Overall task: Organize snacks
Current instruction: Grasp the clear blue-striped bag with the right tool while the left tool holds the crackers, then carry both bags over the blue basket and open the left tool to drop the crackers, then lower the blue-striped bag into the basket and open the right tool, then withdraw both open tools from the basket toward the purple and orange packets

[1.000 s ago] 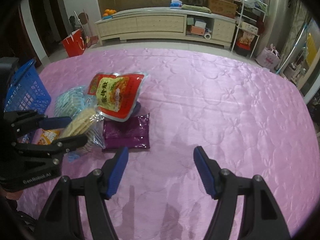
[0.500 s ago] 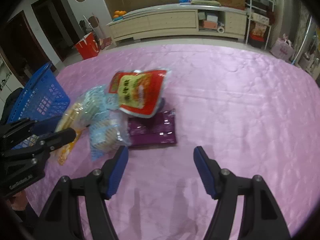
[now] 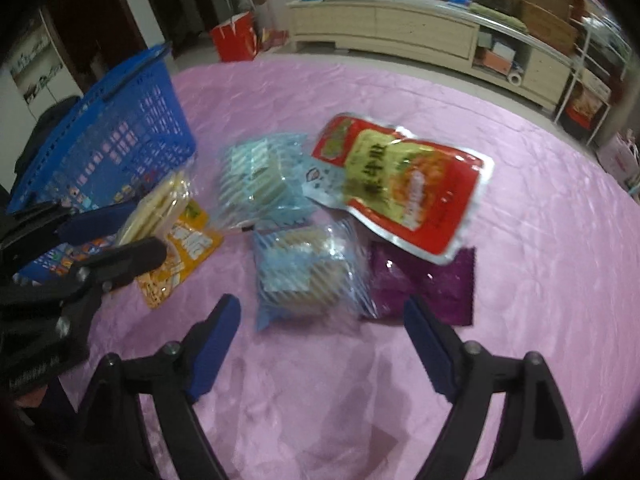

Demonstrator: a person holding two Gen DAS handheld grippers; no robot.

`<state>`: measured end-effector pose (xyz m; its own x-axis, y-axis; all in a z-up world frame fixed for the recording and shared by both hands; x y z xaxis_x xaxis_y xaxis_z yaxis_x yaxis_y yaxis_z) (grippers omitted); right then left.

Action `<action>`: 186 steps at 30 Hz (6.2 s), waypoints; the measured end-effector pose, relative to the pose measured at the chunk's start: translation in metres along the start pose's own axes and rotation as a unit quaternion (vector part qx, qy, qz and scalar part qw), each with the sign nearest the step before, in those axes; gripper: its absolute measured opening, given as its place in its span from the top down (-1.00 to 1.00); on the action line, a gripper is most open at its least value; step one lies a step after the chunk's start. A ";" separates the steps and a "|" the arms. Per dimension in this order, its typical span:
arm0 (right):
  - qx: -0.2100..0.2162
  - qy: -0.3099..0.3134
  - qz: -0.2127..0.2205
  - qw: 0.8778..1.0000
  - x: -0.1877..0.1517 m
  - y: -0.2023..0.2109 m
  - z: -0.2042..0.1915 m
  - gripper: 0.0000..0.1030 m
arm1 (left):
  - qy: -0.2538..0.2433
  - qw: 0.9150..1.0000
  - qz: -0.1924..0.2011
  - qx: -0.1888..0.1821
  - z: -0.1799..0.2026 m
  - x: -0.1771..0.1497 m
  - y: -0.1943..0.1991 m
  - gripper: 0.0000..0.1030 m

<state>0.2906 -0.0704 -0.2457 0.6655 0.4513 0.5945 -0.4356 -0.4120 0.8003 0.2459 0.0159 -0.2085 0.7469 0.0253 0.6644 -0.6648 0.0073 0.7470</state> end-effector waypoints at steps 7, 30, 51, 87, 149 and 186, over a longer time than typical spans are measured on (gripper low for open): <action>-0.011 0.055 -0.032 0.998 0.003 -0.022 -0.010 -0.68 | -0.010 1.000 -0.005 0.004 0.002 -0.003 -0.012 0.32; -0.019 0.045 0.051 0.997 -0.001 0.091 -0.035 -0.12 | -0.001 1.000 0.015 -0.011 0.010 -0.007 0.045 0.32; -0.016 0.030 0.139 0.990 0.003 0.197 -0.134 -0.12 | -0.011 0.994 0.111 -0.009 -0.042 -0.009 0.212 0.32; 0.018 0.041 0.093 0.995 0.082 0.087 -0.181 -0.12 | 0.035 0.998 0.043 0.006 -0.176 -0.001 0.144 0.31; -0.037 0.123 0.013 0.992 0.112 0.017 -0.208 -0.20 | 0.084 0.996 0.035 0.019 -0.237 -0.005 0.124 -0.45; -0.069 0.001 0.097 0.993 0.022 0.177 -0.082 -0.61 | -0.005 0.996 0.073 -0.043 -0.068 0.013 0.174 -0.45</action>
<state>0.1788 -0.0688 -0.0846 0.5594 0.3752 0.7391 -0.6354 -0.3785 0.6731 0.1388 0.0851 -0.0713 0.6425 0.0228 0.7659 -0.7643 0.0905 0.6385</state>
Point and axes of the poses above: each gripper's, at about its wrist camera, not at the fingertips, and y roughly against the way its jaws point, z to its right, x to its top, the point moved 3 cm from there along -y, roughly the way its jaws point, and after that the axes turned 7 degrees about z, right-handed, at the moved point
